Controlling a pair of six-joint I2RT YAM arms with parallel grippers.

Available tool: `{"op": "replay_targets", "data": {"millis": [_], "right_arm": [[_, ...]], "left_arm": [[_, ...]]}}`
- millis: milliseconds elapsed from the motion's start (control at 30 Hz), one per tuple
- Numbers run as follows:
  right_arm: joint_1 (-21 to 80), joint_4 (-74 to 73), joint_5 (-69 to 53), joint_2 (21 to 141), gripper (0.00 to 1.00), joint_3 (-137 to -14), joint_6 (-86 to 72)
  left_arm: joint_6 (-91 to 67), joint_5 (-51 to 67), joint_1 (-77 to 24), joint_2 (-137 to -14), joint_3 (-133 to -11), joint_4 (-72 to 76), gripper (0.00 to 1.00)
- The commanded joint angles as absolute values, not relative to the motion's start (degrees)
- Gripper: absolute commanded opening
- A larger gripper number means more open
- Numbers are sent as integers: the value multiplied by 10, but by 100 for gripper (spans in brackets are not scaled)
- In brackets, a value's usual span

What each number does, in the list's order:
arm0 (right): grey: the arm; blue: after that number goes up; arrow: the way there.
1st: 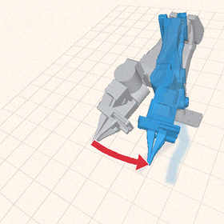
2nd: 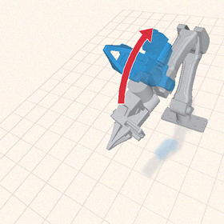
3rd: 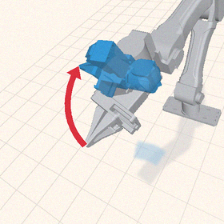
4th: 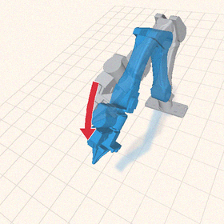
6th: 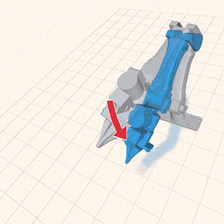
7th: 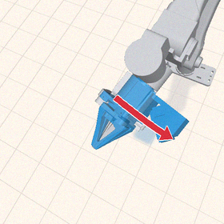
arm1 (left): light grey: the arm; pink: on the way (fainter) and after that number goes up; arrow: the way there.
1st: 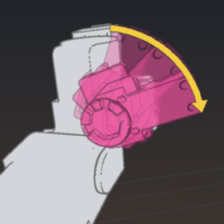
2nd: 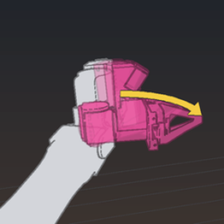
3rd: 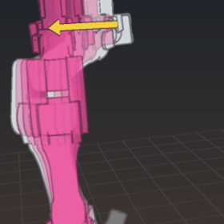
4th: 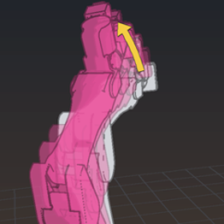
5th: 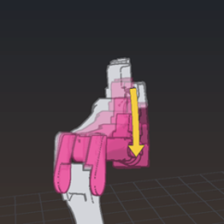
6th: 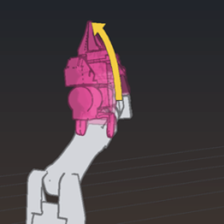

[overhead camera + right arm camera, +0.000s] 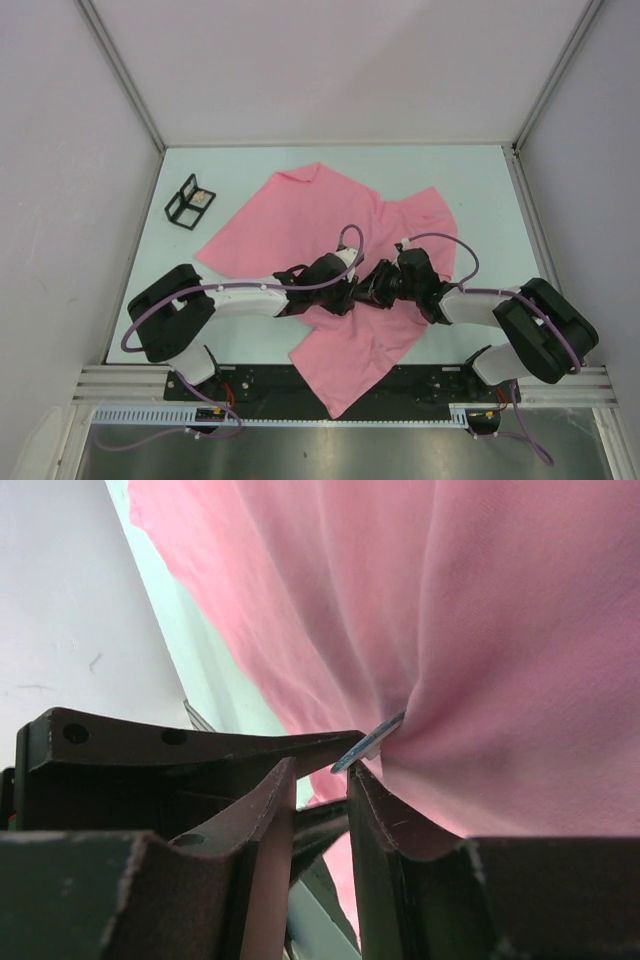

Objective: Remove the brooch from the garment

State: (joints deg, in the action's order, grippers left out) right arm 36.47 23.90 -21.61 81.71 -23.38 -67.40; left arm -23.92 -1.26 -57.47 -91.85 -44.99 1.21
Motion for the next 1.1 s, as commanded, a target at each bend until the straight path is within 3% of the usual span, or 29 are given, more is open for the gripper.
{"op": "replay_targets", "data": {"millis": [0, 33, 233, 433, 533, 767, 900, 1067], "right_arm": [[377, 251, -236, 806, 32, -251, -672], [377, 241, -229, 797, 32, -251, -669], [372, 196, -203, 755, 37, -252, -608], [364, 152, -194, 717, 48, -254, -516], [367, 122, -165, 708, 49, -255, -462], [362, 146, -169, 737, 48, -255, -455], [361, 193, -185, 759, 47, -258, -482], [361, 203, -178, 770, 46, -265, -493]], "left_arm": [[-242, -11, -541, -913, -452, 71, 30], [-242, -8, -541, -913, -450, 76, 25], [-243, 11, -539, -904, -438, 84, 14], [-247, 22, -535, -903, -442, 76, 8], [-252, 33, -530, -905, -447, 72, 8], [-248, 54, -528, -917, -466, 63, 18], [-242, 64, -528, -925, -474, 60, 34], [-233, 64, -528, -945, -492, 52, 38]]}}
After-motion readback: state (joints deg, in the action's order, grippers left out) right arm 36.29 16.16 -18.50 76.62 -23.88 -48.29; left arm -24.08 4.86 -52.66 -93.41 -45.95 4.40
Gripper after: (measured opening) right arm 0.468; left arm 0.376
